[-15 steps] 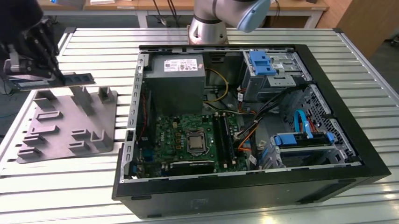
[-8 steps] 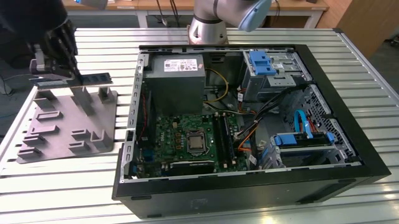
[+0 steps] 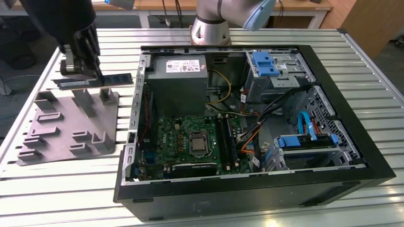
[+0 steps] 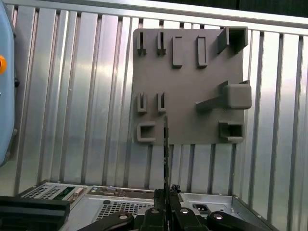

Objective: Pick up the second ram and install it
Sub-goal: 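Pick up the second ram and move it above second insertion slot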

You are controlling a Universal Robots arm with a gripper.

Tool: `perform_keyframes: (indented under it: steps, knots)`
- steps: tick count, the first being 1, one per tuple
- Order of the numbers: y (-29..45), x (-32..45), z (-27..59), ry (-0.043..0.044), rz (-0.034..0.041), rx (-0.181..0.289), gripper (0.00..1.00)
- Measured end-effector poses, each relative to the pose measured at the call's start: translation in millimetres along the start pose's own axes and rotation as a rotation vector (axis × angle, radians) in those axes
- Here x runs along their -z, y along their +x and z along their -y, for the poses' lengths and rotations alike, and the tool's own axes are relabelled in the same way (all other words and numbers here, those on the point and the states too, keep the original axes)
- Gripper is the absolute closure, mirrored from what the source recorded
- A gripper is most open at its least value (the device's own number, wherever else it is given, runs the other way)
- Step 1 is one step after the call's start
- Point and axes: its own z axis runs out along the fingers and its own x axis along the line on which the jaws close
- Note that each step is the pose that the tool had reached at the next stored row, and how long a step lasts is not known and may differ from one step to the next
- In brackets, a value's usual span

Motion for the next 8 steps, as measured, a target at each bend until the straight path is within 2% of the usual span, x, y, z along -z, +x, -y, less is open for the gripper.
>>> perform_keyframes:
  steps: [8]
  knots:
    - [2.8,0.9,36.5,-0.0002,-0.0002,0.0,0.86]
